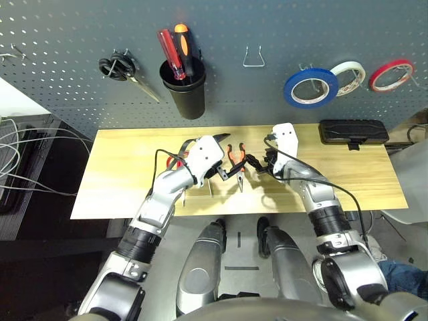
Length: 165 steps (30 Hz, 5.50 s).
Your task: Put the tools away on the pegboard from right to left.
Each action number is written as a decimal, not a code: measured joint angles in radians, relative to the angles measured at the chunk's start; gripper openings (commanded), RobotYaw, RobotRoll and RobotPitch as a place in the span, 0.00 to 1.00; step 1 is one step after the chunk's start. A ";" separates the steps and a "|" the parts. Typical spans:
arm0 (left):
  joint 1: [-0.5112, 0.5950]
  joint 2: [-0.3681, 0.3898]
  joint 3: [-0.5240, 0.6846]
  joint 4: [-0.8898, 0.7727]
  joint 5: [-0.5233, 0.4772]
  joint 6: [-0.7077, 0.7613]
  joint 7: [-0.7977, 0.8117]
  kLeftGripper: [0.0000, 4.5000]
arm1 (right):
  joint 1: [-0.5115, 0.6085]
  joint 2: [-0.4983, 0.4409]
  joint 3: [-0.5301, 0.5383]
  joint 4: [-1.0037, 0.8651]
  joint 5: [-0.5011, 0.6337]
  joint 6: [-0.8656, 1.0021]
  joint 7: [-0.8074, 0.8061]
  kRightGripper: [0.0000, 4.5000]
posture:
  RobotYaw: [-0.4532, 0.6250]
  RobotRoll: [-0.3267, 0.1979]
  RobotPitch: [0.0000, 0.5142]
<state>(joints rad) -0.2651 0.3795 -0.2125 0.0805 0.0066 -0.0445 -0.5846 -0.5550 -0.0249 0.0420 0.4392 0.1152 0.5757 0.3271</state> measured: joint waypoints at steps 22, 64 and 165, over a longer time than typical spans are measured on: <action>0.111 0.025 0.041 -0.164 0.004 0.081 0.042 1.00 | -0.161 0.082 -0.036 0.307 -0.006 0.028 -0.138 1.00 | 0.71 0.62 0.71; 0.057 -0.049 0.038 -0.085 -0.042 -0.074 0.004 1.00 | -0.004 -0.088 -0.013 -0.245 -0.031 0.289 -0.126 0.62 | 0.60 0.62 0.58; -0.203 -0.168 0.115 -0.081 -0.153 -0.072 0.092 1.00 | -0.202 -0.003 -0.041 -0.464 0.042 -0.307 -0.156 0.99 | 0.59 0.62 0.54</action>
<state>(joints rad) -0.4685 0.2118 -0.0977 -0.0003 -0.1464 -0.1165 -0.4923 -0.7574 -0.0283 0.0013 -0.0245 0.1576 0.2682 0.1713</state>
